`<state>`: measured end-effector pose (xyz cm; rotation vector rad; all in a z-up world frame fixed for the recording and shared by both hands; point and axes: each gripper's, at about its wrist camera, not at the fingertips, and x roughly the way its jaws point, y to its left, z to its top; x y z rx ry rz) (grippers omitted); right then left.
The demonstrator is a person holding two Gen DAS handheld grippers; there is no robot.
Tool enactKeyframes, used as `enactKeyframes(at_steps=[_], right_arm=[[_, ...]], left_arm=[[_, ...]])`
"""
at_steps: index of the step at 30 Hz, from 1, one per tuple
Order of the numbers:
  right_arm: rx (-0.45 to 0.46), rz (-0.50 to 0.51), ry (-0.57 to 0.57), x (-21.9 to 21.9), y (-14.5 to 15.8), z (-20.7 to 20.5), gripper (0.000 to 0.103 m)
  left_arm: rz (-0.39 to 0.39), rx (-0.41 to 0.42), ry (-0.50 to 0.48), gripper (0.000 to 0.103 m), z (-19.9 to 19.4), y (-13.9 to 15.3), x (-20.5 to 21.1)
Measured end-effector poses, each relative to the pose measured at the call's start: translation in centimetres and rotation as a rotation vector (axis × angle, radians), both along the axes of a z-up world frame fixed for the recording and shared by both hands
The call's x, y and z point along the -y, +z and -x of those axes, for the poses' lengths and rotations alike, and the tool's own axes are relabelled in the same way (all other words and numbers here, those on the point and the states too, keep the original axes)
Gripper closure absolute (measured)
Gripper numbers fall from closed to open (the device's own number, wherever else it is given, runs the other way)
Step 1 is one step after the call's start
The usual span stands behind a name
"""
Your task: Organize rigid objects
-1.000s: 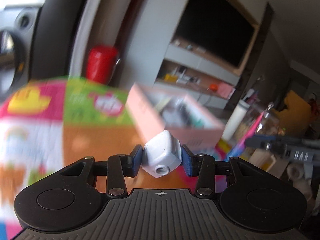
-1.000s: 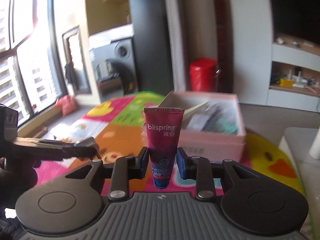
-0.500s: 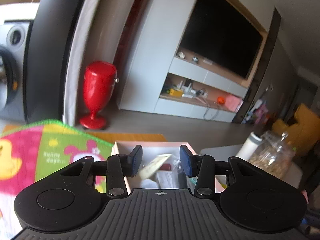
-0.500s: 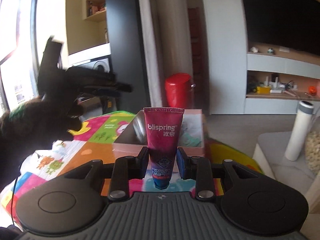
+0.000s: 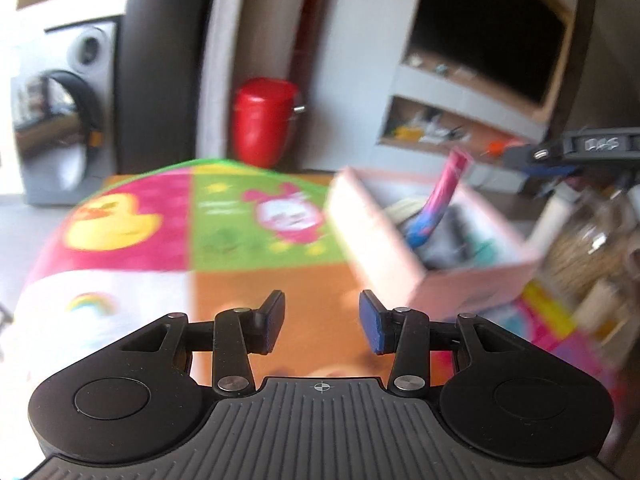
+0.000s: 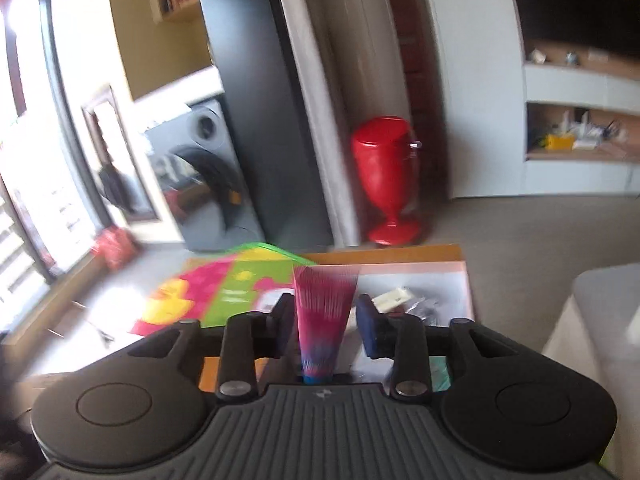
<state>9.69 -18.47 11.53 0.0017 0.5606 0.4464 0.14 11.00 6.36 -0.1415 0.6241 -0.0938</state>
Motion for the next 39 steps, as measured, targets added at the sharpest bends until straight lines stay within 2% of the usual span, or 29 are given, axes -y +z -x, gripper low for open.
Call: enactKeyframes(at_steps=[2,4,6,9,10,12,14,17,21,22,24,25,30,36,39], right_arm=[[0.023,0.035,-0.015,-0.4,-1.1,1.4,0.057],[0.027,0.054,-0.025,-0.1,-2.7,3.1,0.047],[0.01,0.076,-0.037,0.4,-4.7,4.6,0.046],[-0.066,0.116,-0.064,0.7,-8.4,5.7,0.046],[-0.095,0.125,-0.079,0.9,-9.5,5.7,0.046],[-0.157,0.134,-0.11,1.1,-11.5,5.7,0.046],[-0.203,0.128,-0.134,1.5,-13.2,5.6,0.046],[-0.17,0.134,-0.146,1.2,-13.7,6.3,0.037],[-0.13,0.177,-0.137,0.6,-14.4,6.8,0.027],[-0.118,0.189,-0.153,0.4,-14.5,6.9,0.018],[-0.135,0.177,-0.207,0.8,-14.7,6.4,0.007],[-0.147,0.159,-0.211,1.1,-14.6,6.2,0.006],[-0.131,0.165,-0.199,1.3,-14.9,6.3,0.004],[-0.087,0.15,-0.209,1.5,-15.4,7.0,0.004],[-0.084,0.138,-0.209,1.7,-15.5,7.1,0.003]], left_arm=[[-0.017,-0.037,0.045,0.058,0.6,-1.1,-0.9],[0.008,-0.076,0.05,0.058,1.0,-2.0,-1.3],[0.022,-0.103,0.037,0.058,1.2,-3.0,-0.7],[0.052,-0.145,-0.002,0.057,0.7,-4.3,1.0],[0.047,-0.138,-0.01,0.052,0.7,-4.6,1.7],[0.001,-0.124,-0.03,0.05,0.9,-4.8,3.4],[0.001,-0.127,-0.05,0.049,0.8,-4.9,4.7],[0.001,-0.121,-0.033,0.039,0.3,-5.1,5.9],[-0.028,-0.11,-0.044,0.012,-0.8,-5.5,8.0],[-0.039,-0.099,-0.043,0.009,-0.9,-5.7,8.4],[-0.074,-0.08,-0.016,0.009,-1.0,-6.1,9.2],[-0.092,-0.077,-0.005,0.009,-1.0,-6.1,9.6],[-0.114,-0.057,0.058,0.018,-0.4,-6.2,9.5],[-0.152,-0.044,0.073,0.018,-0.4,-6.4,9.9],[-0.146,-0.043,0.074,0.017,-0.4,-6.4,9.7]])
